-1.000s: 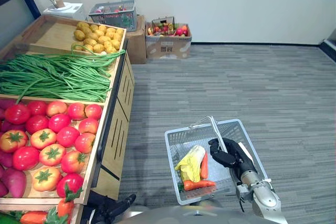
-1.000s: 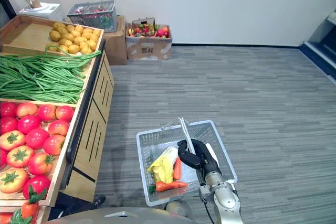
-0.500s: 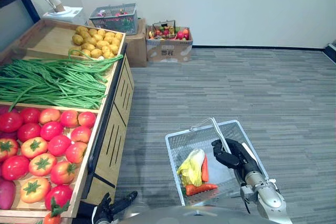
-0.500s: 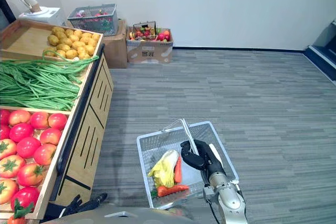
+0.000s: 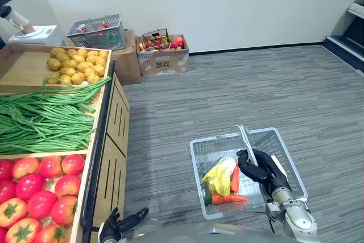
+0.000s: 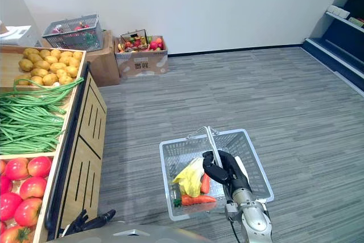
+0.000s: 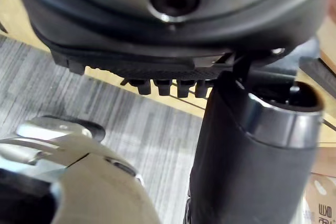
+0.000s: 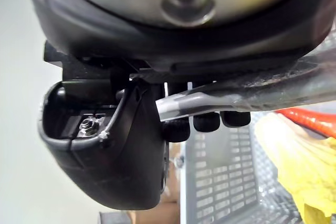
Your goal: Pick vegetable in the basket
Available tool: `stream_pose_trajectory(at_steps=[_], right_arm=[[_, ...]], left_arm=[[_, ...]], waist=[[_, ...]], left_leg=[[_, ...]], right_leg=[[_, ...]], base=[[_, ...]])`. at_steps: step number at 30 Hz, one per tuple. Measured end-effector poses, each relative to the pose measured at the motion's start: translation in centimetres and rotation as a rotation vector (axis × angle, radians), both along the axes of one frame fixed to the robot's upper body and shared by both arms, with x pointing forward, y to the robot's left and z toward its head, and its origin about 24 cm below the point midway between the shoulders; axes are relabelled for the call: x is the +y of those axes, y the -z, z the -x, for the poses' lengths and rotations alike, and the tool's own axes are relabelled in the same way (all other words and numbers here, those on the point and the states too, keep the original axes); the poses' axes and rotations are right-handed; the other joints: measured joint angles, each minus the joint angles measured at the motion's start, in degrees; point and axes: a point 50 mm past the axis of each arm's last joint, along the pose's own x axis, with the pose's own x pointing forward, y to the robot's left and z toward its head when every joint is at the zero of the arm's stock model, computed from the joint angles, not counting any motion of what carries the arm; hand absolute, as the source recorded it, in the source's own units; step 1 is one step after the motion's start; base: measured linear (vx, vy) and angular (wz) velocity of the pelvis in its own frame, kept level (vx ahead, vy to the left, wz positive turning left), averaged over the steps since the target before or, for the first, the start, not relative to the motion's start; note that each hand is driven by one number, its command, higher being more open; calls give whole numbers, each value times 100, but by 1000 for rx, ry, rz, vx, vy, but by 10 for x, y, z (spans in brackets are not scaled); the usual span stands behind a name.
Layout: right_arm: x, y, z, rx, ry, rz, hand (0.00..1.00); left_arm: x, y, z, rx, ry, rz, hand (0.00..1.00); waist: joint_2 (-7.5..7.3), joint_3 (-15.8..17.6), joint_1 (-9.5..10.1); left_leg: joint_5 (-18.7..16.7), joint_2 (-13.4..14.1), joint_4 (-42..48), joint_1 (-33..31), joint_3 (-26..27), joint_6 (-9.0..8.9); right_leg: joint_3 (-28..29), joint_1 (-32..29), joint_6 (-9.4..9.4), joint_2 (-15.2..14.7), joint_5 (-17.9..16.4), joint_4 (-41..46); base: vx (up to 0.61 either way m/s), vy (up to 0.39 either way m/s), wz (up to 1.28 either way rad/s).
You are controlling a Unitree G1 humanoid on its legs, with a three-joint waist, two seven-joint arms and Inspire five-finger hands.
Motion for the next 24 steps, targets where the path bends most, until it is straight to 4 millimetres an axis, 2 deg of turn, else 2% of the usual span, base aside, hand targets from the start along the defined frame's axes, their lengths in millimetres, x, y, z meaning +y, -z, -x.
stream_pose_trajectory(at_steps=[4, 8, 12, 24], right_arm=[[1, 4, -1, 12, -2, -6, 0], [8, 10, -1, 38, -26, -24, 0], [14, 17, -4, 59, -50, -38, 0], [20, 33, -4, 134, -73, -20, 0]], left_arm=[[-5, 1, -1, 4, 11, 3, 100], [-7, 1, -1, 5, 10, 6, 100], [-7, 1, 0, 8, 10, 7, 100], [-7, 2, 2, 13, 6, 11, 100]], waist=[[102, -28, 19], [134, -47, 32], [148, -57, 16], [155, -75, 33]], left_leg=[[158, -213, -421, 126, 30, 120], [217, -211, -535, 150, -47, 102], [503, -195, -946, 204, -172, 78], [657, -205, -973, 53, -521, 60]], right_leg=[[-25, 5, 125, -168, 78, -141], [-95, -10, 128, -151, 81, -140], [-197, -110, 128, -88, 81, -138], [-519, -85, 131, -77, 75, -138]], base=[[86, 88, 4], [15, -1, 9], [-51, -46, 10], [-68, -8, 16]])
